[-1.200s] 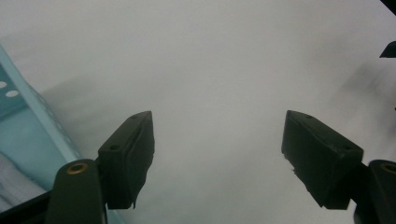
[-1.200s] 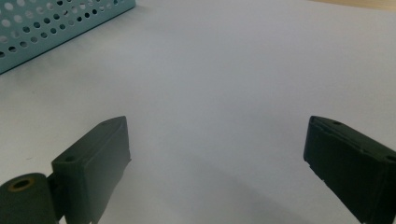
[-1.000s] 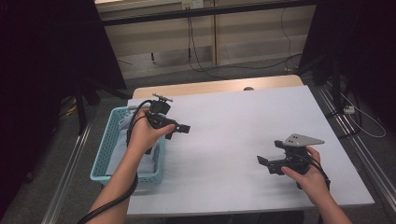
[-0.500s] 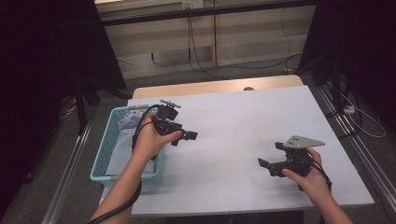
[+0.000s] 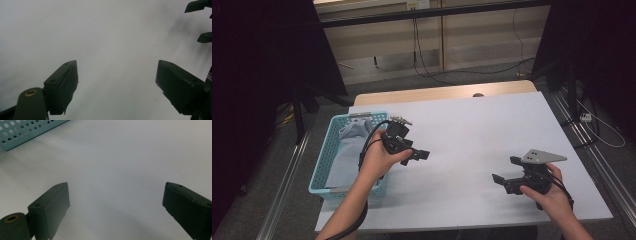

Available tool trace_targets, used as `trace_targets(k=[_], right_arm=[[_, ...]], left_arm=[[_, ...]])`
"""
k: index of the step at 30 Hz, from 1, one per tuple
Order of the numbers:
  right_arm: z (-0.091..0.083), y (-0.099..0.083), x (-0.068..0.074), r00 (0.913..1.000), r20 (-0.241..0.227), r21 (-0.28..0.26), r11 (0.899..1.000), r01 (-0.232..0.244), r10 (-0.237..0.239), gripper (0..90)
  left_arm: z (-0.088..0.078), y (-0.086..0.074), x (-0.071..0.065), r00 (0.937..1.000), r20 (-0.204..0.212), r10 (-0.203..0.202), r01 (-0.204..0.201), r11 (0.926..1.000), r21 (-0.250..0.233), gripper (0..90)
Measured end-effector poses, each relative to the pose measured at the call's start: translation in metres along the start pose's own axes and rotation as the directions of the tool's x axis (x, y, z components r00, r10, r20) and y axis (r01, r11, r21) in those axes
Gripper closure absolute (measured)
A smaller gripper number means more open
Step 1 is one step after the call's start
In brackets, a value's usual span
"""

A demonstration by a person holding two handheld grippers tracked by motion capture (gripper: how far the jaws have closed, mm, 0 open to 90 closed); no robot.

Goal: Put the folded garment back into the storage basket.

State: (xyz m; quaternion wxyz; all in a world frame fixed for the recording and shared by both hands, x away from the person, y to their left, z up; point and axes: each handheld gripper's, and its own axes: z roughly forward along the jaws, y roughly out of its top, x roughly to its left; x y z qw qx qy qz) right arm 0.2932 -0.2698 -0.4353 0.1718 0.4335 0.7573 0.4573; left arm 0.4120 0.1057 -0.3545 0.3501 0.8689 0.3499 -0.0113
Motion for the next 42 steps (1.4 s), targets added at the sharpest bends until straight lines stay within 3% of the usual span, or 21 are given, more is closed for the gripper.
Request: trace_targets(k=[3, 12, 18, 33, 39, 42], right_arm=[[-0.001, -0.002, -0.001, 1.0, -0.001, 0.001, 1.0, -0.003, 0.004, 6.6], [-0.005, -0.005, -0.001, 1.0, -0.007, 0.008, 1.0, -0.002, 0.002, 6.5], [-0.009, -0.008, -0.002, 1.0, -0.005, 0.017, 1.0, -0.004, 0.004, 6.4], [-0.012, -0.011, 0.001, 0.9999, -0.011, 0.019, 1.0, 0.0, 0.0, 6.4], [-0.014, -0.014, 0.0, 1.0, -0.007, 0.02, 1.0, -0.005, 0.005, 6.3], [-0.015, -0.015, 0.0, 1.0, -0.007, 0.02, 1.0, -0.003, 0.003, 6.2]], left_arm=[[0.002, -0.002, 0.0, 0.9998, -0.003, 0.02, -0.02, 0.9996, 0.021, 18.3], [0.008, -0.012, -0.003, 0.9999, 0.015, 0.008, -0.008, 0.9999, 0.013, 17.8], [0.009, -0.019, -0.006, 0.9992, 0.03, 0.025, -0.026, 0.9996, 0.009, 17.2], [0.01, -0.044, -0.007, 0.9984, 0.051, 0.023, -0.024, 0.9997, 0.005, 16.2], [0.011, -0.054, -0.009, 0.9967, 0.068, 0.043, -0.044, 0.999, 0.011, 16.2], [0.012, -0.059, -0.009, 0.9968, 0.072, 0.033, -0.034, 0.9993, 0.015, 15.8]])
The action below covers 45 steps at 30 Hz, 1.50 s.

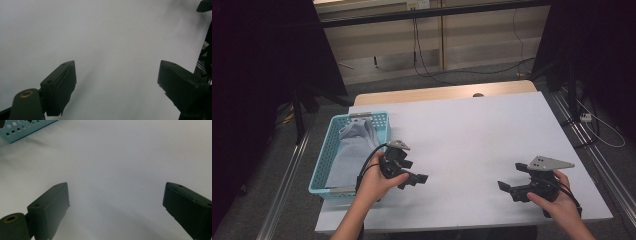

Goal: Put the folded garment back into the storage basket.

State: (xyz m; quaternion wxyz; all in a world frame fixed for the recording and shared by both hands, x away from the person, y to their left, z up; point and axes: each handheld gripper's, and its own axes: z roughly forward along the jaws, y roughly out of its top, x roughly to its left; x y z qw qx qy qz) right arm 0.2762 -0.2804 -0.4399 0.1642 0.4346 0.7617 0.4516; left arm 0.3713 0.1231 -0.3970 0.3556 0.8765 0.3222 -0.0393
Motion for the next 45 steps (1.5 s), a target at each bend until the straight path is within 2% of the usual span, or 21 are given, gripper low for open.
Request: trace_targets(k=[3, 8, 17, 25, 35, 45], right_arm=[[-0.001, 0.0, 0.0, 1.0, -0.001, -0.001, 1.0, 0.0, 0.0, 6.2], [-0.002, -0.001, 0.0, 1.0, -0.001, 0.003, 1.0, -0.003, 0.003, 6.2], [-0.003, -0.004, 0.0, 1.0, 0.004, 0.009, 1.0, -0.002, 0.002, 6.2], [-0.001, -0.009, -0.002, 1.0, -0.004, 0.02, 1.0, -0.001, 0.001, 6.0], [-0.002, -0.01, -0.002, 1.0, -0.002, 0.014, 1.0, -0.006, 0.006, 6.0], [-0.002, -0.011, -0.001, 0.9999, -0.005, 0.016, 1.0, 0.013, -0.013, 5.7]], left_arm=[[0.001, -0.005, 0.0, 0.9999, 0.012, -0.006, 0.006, 1.0, -0.004, 15.8], [0.001, -0.011, 0.0, 0.9999, 0.007, -0.013, 0.013, 0.9999, -0.006, 15.5], [0.002, -0.017, -0.004, 1.0, 0.003, -0.001, 0.001, 1.0, -0.001, 14.9], [0.004, -0.024, -0.004, 0.9999, 0.013, 0.004, -0.004, 0.9997, -0.022, 13.6], [0.01, -0.03, -0.003, 0.9997, 0.024, 0.002, -0.001, 0.9997, -0.023, 13.0], [0.007, -0.033, -0.003, 0.9993, 0.036, 0.006, -0.004, 0.9988, -0.049, 13.0]])
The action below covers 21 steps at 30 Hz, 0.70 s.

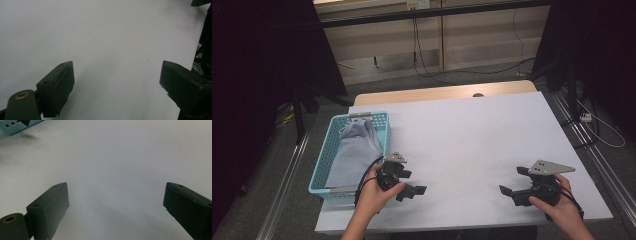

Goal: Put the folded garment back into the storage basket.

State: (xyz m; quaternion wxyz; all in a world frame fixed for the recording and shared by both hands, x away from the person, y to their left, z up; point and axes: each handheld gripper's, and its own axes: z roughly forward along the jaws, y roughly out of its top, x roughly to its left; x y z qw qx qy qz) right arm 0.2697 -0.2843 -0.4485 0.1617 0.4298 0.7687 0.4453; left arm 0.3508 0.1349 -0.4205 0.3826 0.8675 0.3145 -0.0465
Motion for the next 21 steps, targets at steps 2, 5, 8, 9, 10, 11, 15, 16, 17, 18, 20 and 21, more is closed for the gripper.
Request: trace_targets(k=[2, 5, 8, 9, 10, 11, 15, 16, 17, 18, 20, 21], right_arm=[[-0.0011, 0.0001, -0.0001, 1.0, 0.0, -0.005, 1.0, -0.003, 0.003, 5.7], [-0.003, 0.0001, -0.0006, 1.0, 0.002, -0.014, 1.0, -0.01, 0.01, 5.7], [-0.0041, -0.001, -0.0012, 0.9999, 0.003, -0.013, 1.0, -0.011, 0.011, 5.7], [-0.0043, -0.0013, -0.0014, 1.0, 0.003, -0.011, 1.0, -0.009, 0.009, 5.6], [-0.0043, -0.0016, -0.0017, 0.9999, 0.004, -0.012, 1.0, -0.01, 0.01, 5.6], [-0.0045, -0.0019, -0.0023, 0.9999, 0.004, -0.012, 1.0, -0.011, 0.011, 5.6], [-0.0052, -0.0037, -0.0052, 0.9998, 0.008, -0.013, 1.0, -0.018, 0.018, 5.6], [-0.0057, -0.004, -0.0059, 0.9997, 0.012, -0.013, 1.0, -0.021, 0.021, 5.6], [-0.0063, -0.0042, -0.0064, 0.9996, 0.013, -0.017, 1.0, -0.025, 0.025, 5.6], [-0.0069, -0.0044, -0.0069, 0.9995, 0.016, -0.017, 0.999, -0.027, 0.027, 5.6], [-0.0075, -0.0052, -0.0075, 0.9995, 0.016, -0.018, 0.999, -0.026, 0.027, 5.6], [-0.0076, -0.0057, -0.0076, 0.9995, 0.016, -0.017, 1.0, -0.026, 0.026, 5.6]], left_arm=[[-0.0002, -0.0004, -0.0007, 1.0, 0.0, 0.005, -0.005, 1.0, 0.002, 12.9], [-0.0009, -0.0013, -0.0014, 1.0, 0.004, 0.007, -0.007, 1.0, -0.003, 12.9], [-0.0019, -0.002, -0.0018, 0.9999, 0.008, 0.014, -0.013, 0.9999, -0.007, 12.9], [-0.0019, -0.0022, -0.002, 0.9999, 0.012, 0.011, -0.01, 0.9999, -0.01, 12.9], [-0.0019, -0.0025, -0.0024, 0.9999, 0.007, 0.01, -0.01, 0.9999, -0.014, 12.9], [-0.0017, -0.0028, -0.0023, 0.9999, 0.009, 0.012, -0.012, 0.9999, -0.012, 12.9], [0.0009, -0.004, -0.0025, 0.9999, 0.009, 0.012, -0.012, 0.9999, -0.003, 12.8], [0.0017, -0.0044, -0.0026, 0.9999, 0.012, 0.007, -0.007, 1.0, -0.003, 12.9], [0.0022, -0.0046, -0.0024, 0.9999, 0.012, 0.007, -0.007, 1.0, 0.0, 12.9], [0.0027, -0.0047, -0.0025, 0.9999, 0.011, 0.006, -0.006, 1.0, 0.002, 12.9], [0.0034, -0.0044, -0.0022, 0.9999, 0.008, 0.008, -0.008, 1.0, 0.002, 12.9], [0.0035, -0.004, -0.002, 0.9999, 0.009, 0.008, -0.008, 1.0, 0.001, 12.9]])
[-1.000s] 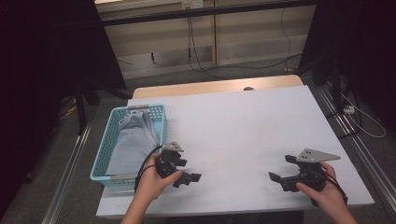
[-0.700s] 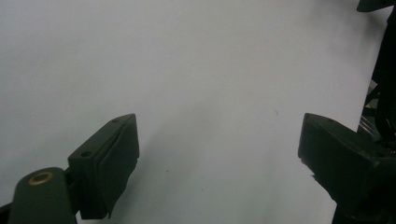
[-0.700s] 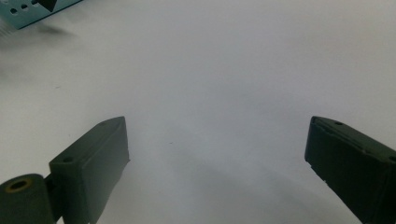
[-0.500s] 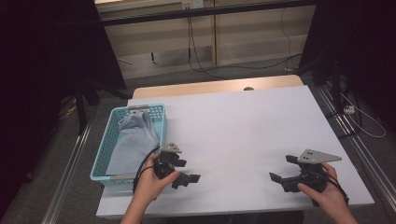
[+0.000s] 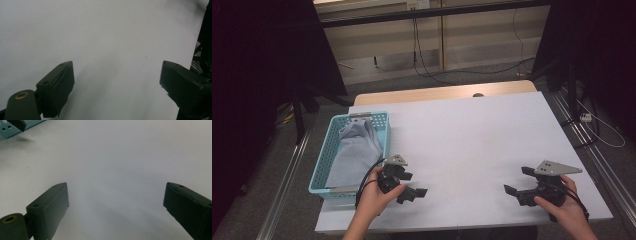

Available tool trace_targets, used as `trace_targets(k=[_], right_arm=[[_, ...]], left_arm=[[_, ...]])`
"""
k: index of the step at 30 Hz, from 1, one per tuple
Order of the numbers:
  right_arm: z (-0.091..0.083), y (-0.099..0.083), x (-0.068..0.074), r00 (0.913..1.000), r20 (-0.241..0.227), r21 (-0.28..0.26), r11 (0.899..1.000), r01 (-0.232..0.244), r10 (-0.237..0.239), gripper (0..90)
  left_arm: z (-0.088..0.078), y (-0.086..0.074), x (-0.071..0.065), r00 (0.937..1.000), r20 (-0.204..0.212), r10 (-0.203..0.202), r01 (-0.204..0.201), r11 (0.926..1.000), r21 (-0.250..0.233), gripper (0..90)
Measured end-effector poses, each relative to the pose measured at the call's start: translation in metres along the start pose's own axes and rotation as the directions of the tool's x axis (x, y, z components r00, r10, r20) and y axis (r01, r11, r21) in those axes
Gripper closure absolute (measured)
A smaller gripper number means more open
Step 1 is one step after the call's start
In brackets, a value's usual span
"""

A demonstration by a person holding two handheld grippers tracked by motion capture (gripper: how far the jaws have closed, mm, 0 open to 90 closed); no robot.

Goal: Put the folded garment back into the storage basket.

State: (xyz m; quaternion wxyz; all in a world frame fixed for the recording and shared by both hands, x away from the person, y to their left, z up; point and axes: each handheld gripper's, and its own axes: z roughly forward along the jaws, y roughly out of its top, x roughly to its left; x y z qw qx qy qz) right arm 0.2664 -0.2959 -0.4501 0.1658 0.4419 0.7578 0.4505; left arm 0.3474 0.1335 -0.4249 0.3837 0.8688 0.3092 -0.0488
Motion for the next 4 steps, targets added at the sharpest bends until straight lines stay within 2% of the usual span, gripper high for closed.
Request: trace_targets(k=[4], right_arm=[[-0.0012, -0.0016, -0.0009, 1.0, 0.003, 0.002, 1.0, -0.001, 0.001, 5.6]], left_arm=[[0.0017, 0.0008, -0.0004, 1.0, -0.001, -0.002, 0.002, 1.0, 0.001, 12.9]])
